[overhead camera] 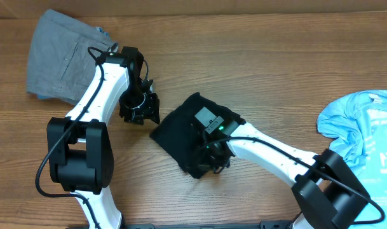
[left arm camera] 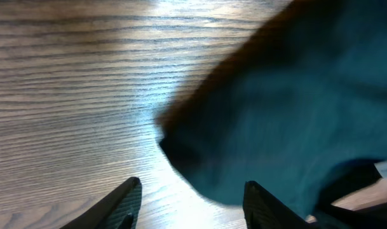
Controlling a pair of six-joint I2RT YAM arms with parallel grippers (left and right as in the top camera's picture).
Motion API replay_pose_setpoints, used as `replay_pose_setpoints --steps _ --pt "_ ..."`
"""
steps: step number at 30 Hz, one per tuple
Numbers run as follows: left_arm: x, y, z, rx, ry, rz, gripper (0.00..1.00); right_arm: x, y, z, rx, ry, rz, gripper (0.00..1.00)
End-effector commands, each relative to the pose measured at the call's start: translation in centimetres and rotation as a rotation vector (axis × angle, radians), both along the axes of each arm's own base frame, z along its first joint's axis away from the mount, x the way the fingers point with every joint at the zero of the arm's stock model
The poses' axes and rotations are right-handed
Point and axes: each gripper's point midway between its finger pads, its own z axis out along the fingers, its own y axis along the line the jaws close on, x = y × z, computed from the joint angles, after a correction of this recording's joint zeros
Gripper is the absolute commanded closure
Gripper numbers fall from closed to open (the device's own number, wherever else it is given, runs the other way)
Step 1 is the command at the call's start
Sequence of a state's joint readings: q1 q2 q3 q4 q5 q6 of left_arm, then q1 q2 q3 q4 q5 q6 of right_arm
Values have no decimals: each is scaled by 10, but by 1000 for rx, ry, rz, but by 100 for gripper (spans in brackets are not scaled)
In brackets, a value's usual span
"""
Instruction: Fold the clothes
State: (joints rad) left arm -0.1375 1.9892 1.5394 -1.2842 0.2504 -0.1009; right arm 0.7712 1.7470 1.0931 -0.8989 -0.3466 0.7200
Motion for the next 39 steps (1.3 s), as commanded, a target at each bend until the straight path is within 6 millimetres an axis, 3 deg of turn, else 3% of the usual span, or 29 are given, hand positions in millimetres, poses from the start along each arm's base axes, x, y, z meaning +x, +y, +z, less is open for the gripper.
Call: replay_pose_setpoints --steps 1,2,3,4,6,10,14,17,23,32,39 --pt "8 -3 7 -17 -35 -10 40 -3 -20 13 -71 -9 7 83" --pt "8 -3 7 -18 -37 -10 38 -7 -30 12 -119 2 7 62" --pt "8 -4 7 -23 -36 -9 36 -9 -39 11 -161 10 -2 53" --pt "8 -5 8 -30 -37 -9 34 -10 -48 11 -208 16 -29 52" --pt "9 -12 9 -68 -41 -11 30 -4 -63 14 -265 -13 -70 51" --pt "12 -28 8 -162 -72 -61 26 21 -63 35 -175 -117 -130 53" --pt "14 -46 4 -260 -113 -126 22 47 -53 60 -40 -250 -110 68" --pt "15 -51 0 -286 -134 -148 24 61 -47 64 -1 -303 -117 74" --pt "22 -55 1 -316 -192 -211 26 80 -28 46 56 -305 -147 74" --pt "11 -60 -5 -324 -176 -277 13 45 -39 -16 -74 63 -332 77" --pt "-1 -68 -27 -329 -166 -312 8 44 -50 -19 -106 92 -360 75"
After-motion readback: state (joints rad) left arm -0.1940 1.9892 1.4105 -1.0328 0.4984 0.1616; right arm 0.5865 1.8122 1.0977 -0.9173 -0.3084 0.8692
